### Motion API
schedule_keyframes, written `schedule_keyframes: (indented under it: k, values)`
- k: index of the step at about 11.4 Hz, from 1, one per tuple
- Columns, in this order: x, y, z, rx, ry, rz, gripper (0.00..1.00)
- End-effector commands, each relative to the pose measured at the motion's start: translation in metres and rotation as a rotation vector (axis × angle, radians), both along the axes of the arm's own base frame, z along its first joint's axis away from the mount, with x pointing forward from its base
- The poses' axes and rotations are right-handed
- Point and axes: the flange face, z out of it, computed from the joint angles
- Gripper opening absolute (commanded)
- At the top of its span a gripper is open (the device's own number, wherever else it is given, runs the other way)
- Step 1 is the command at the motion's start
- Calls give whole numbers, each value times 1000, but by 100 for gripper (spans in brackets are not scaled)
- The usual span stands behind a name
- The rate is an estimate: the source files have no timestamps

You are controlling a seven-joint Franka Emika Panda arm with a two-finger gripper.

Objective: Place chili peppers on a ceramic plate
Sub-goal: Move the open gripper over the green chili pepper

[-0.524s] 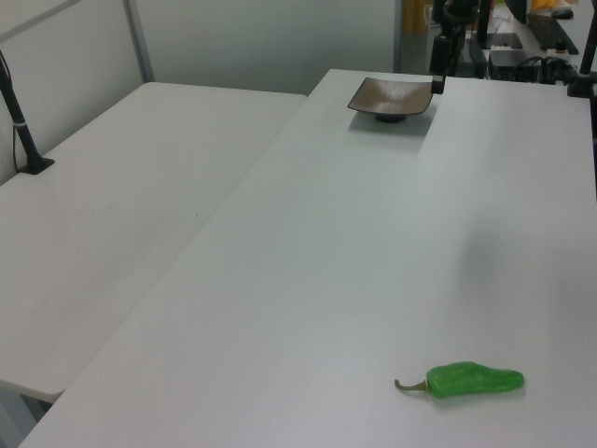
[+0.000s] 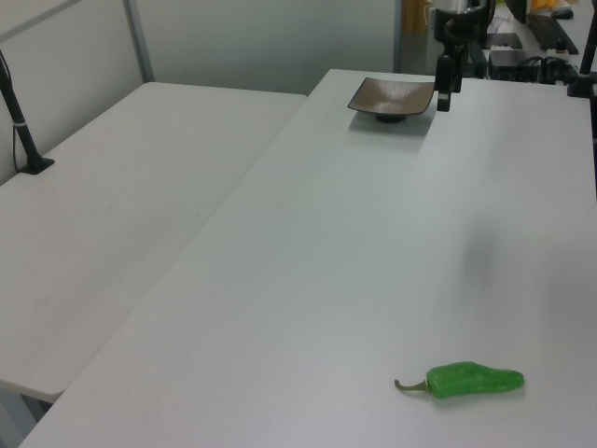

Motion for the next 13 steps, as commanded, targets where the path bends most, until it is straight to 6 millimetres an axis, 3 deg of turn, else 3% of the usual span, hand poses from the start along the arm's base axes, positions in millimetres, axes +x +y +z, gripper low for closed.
schedule_keyframes:
  k: [1,4,8,11,13]
  values:
    - [-20,26,-12,13,15,53,100]
    - [-43,104,-37,19,47,170,100]
    - [-74,195,-45,145,39,267,100]
    - [-106,266,-69,182,42,294,100]
    - [-124,299,-96,184,58,345,100]
